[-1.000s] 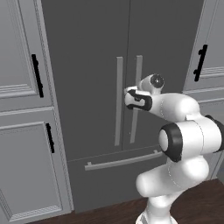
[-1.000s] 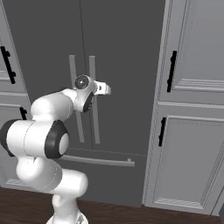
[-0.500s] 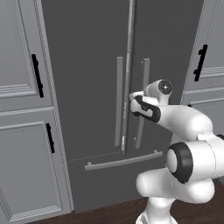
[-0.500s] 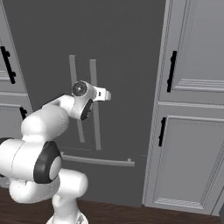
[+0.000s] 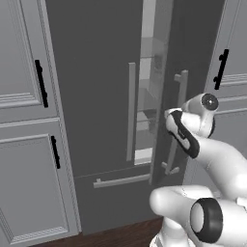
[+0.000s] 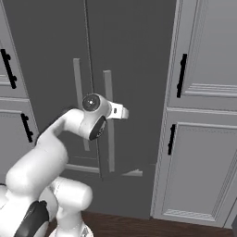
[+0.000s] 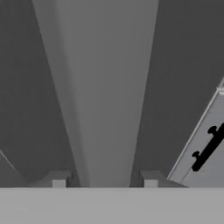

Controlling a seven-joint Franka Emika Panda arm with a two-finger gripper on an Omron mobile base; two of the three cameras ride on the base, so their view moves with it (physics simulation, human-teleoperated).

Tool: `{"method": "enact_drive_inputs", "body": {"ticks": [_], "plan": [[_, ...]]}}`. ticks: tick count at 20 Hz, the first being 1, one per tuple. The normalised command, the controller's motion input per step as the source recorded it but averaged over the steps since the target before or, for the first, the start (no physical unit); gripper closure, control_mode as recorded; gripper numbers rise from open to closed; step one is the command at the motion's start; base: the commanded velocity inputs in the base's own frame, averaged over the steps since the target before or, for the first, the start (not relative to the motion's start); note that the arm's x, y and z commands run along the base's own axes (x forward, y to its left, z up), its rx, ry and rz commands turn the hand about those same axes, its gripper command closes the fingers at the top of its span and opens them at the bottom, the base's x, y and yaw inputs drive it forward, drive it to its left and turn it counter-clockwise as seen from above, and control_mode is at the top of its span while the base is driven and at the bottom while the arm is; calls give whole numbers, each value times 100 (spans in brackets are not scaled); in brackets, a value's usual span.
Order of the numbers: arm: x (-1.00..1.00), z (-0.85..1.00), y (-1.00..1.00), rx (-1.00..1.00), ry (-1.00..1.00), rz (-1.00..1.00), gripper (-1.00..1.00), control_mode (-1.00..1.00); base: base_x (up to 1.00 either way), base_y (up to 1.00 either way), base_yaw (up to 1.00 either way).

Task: Take the strawberry from the fridge and place it on top of the pancake, located on the dining counter.

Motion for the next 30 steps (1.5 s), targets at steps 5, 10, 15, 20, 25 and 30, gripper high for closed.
{"method": "enact_drive_inputs", "body": {"ticks": [5, 10, 15, 20, 25, 30], "plan": [[-87, 9, -97, 7, 16, -7, -100, -100, 0, 0, 0], [-99, 10, -88, 5, 14, -13, -100, -100, 0, 0, 0], [-60, 25, 7, -10, 15, -15, -100, -100, 0, 0, 0], [-4, 32, 97, -43, 24, -6, -100, -100, 0, 0, 0], [47, 23, 100, -58, 52, 6, -100, -100, 0, 0, 0], [51, 17, 64, -44, 61, 17, -100, -100, 0, 0, 0]]}}
